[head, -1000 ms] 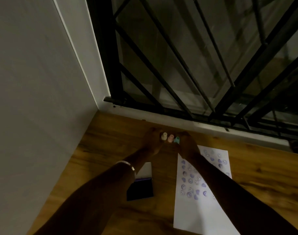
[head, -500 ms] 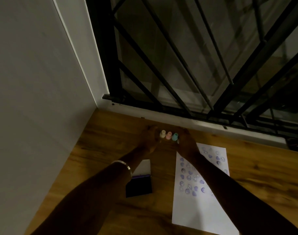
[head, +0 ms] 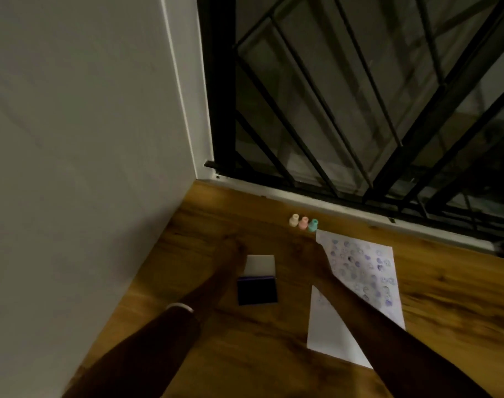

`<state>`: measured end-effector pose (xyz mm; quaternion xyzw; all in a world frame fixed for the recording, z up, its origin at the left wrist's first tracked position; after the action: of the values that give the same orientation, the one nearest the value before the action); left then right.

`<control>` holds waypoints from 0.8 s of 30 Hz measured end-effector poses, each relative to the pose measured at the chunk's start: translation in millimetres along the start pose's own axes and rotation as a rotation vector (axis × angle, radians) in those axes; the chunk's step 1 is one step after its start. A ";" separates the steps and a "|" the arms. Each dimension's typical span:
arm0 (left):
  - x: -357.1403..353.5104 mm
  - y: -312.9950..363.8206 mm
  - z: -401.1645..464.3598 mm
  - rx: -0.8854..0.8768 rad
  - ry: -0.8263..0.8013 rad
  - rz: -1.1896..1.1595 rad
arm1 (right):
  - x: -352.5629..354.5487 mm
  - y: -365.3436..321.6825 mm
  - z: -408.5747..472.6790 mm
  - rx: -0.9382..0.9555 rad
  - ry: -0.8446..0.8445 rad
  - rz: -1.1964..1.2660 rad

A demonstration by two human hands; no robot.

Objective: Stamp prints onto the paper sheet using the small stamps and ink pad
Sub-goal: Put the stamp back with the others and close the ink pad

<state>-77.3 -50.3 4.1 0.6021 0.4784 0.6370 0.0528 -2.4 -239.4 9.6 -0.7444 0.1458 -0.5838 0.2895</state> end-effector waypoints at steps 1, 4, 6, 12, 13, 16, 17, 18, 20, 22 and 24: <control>3.4 -2.1 -6.4 0.009 0.023 0.027 | -7.0 -3.8 -5.5 -0.001 0.004 0.059; 6.3 -10.3 -25.2 0.059 0.000 0.023 | -24.3 -14.1 -17.0 -0.040 -0.006 0.081; 6.1 -12.7 -37.5 0.064 -0.050 -0.041 | -35.1 -20.1 -20.7 -0.024 -0.020 0.044; 6.3 -15.4 -49.0 0.064 -0.083 -0.263 | -54.8 -22.7 -27.6 -0.002 0.002 0.168; 4.8 -19.3 -49.1 0.110 -0.082 -0.333 | -57.4 -20.8 -27.9 -0.041 0.016 0.206; -0.5 -27.3 -50.3 0.243 -0.108 -0.523 | -62.9 -15.6 -27.7 -0.155 0.028 0.329; -1.6 -29.7 -49.6 0.269 -0.109 -0.551 | -62.6 -15.1 -27.2 -0.159 0.046 0.347; -2.4 -31.9 -49.2 0.285 -0.114 -0.592 | -61.6 -14.5 -27.0 -0.154 0.070 0.356; -1.4 -33.6 -48.5 0.278 -0.131 -0.616 | -58.3 -15.1 -29.3 -0.127 0.103 0.351; -0.7 -33.5 -48.2 0.219 -0.130 -0.590 | -51.7 -17.5 -33.8 -0.051 0.153 0.280; 2.2 -32.7 -50.2 0.140 -0.110 -0.482 | -42.7 -19.2 -41.6 0.051 0.181 0.268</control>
<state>-135.5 -58.8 -7.2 0.5067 0.6475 0.5376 0.1872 -56.1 -211.4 -6.1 -0.6551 0.2544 -0.6079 0.3696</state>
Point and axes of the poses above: each hand's wrist, its own z-axis towards the middle knuckle, its own x-axis out of the back of the hand, y = z × x, the point moved 3 cm from there along z, towards the middle knuckle, and after that the axes turned 4 degrees about y, right-handed, at the moved point
